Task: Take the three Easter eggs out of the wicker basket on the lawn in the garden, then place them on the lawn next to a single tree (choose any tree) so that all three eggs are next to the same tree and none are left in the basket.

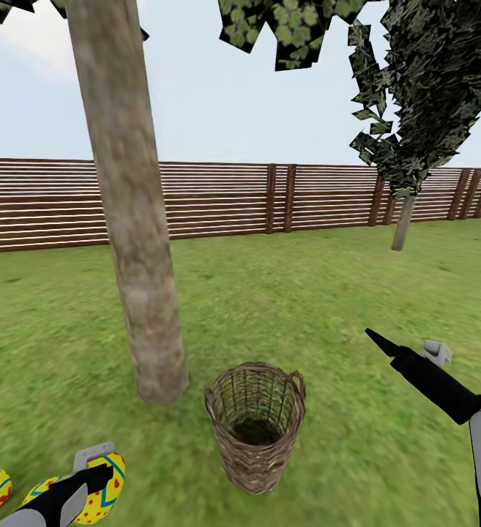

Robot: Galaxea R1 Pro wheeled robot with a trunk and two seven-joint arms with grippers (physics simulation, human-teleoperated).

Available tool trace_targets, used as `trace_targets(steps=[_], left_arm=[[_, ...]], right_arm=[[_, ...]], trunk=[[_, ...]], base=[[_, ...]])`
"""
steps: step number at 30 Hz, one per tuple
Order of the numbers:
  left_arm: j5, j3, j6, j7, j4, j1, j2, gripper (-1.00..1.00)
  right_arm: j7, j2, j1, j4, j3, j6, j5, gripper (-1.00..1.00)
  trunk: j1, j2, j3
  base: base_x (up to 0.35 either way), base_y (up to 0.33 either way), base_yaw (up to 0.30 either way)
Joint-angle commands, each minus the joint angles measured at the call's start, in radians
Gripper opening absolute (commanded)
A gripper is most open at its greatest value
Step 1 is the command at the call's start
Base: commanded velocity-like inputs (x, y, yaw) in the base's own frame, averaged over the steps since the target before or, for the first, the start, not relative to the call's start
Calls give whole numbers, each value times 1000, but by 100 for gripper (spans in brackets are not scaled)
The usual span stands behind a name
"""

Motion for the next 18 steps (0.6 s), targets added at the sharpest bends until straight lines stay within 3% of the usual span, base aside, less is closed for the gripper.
trace_targets(steps=[1, 18], left_arm=[[2, 7, 4, 1, -2, 0, 0, -100], [2, 7, 4, 2, -2, 0, -1, -100]], right_arm=[[3, 0, -1, 0, -1, 6, -3, 100], [3, 0, -1, 0, -1, 6, -3, 100]], trunk=[[0, 0, -1], [0, 0, -1]], base=[[138, -88, 0], [112, -190, 0]])
